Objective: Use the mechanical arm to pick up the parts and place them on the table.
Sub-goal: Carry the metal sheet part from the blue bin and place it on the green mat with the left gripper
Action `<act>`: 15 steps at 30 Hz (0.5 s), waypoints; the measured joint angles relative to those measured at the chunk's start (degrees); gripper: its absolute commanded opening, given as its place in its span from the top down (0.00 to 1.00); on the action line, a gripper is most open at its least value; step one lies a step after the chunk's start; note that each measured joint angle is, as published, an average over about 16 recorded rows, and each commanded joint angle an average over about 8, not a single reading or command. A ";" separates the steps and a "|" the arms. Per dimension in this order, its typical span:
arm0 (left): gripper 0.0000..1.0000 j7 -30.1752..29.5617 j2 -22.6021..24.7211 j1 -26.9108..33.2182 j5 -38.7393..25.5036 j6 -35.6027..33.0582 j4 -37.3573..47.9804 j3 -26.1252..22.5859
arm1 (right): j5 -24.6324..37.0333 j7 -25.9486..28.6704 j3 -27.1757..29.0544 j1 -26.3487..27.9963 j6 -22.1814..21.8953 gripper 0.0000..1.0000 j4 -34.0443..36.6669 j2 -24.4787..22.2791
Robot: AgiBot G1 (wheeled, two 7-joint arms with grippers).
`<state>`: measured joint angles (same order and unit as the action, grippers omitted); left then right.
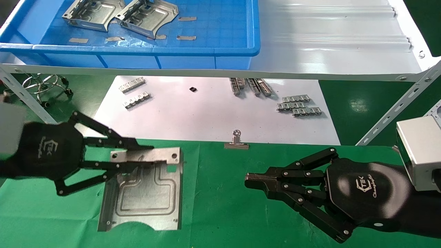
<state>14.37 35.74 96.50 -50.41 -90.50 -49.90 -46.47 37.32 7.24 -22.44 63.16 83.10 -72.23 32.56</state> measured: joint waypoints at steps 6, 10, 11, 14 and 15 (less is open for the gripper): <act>1.00 4.86 -1.50 -4.15 -3.22 3.97 0.13 -4.45 | 0.00 0.00 0.00 0.00 0.00 1.00 0.00 0.00; 1.00 8.20 -0.96 -6.71 -5.91 7.87 1.04 -5.85 | 0.00 0.00 0.00 0.00 0.00 1.00 0.00 0.00; 1.00 9.00 -0.70 -7.32 -6.51 8.97 1.23 -6.05 | 0.00 0.00 0.00 0.00 0.00 1.00 0.00 0.00; 1.00 11.25 0.20 -8.91 -8.00 12.24 1.64 -6.40 | 0.00 0.00 0.00 0.00 0.00 1.00 0.00 0.00; 1.00 11.99 0.51 -9.36 -8.45 13.31 1.73 -6.47 | 0.00 0.00 0.00 0.00 0.00 1.00 0.00 0.00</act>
<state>26.36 36.25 87.14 -58.85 -77.19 -48.17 -52.94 37.32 7.24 -22.44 63.16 83.10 -72.23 32.56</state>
